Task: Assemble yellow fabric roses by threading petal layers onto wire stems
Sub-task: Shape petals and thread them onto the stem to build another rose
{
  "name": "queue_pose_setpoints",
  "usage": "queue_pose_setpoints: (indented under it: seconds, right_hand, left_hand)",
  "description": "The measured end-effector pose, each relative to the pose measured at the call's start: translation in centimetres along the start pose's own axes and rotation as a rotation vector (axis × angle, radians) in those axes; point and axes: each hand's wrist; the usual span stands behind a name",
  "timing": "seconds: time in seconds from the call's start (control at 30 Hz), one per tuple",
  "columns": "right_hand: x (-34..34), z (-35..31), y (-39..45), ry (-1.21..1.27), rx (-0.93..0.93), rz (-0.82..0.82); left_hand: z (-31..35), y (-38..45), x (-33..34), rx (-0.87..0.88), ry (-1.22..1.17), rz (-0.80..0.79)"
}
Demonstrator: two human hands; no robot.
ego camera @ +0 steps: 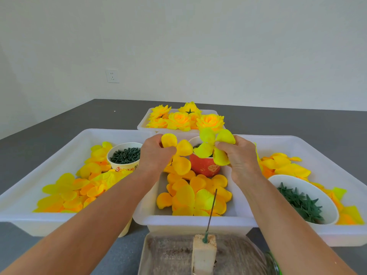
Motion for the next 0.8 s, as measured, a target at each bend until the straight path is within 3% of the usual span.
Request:
queue_pose_setpoints:
  seconds: [0.13, 0.43, 0.63, 0.8]
  right_hand:
    - [0.1, -0.1, -0.4, -0.048, -0.026, -0.202]
    - [-0.3, 0.1, -1.5, -0.321, 0.018, -0.675]
    - [-0.1, 0.2, -1.9, -0.438, -0.043, -0.701]
    - [0.4, -0.1, -2.7, -0.582, -0.159, -0.663]
  left_hand:
    - [-0.1, 0.0, 0.3, 0.036, 0.258, -0.049]
    - [0.0, -0.1, 0.4, 0.033, 0.242, -0.067]
    - [0.5, -0.5, 0.4, 0.008, 0.095, -0.085]
    - [0.7, -1.0, 0.6, 0.077, 0.143, -0.115]
Point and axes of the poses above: each hand's wrist, its own y-axis towards the middle knuckle, its own x-axis out of the palm, z = x × y, and after that the axes turned 12 degrees about -y, right-handed
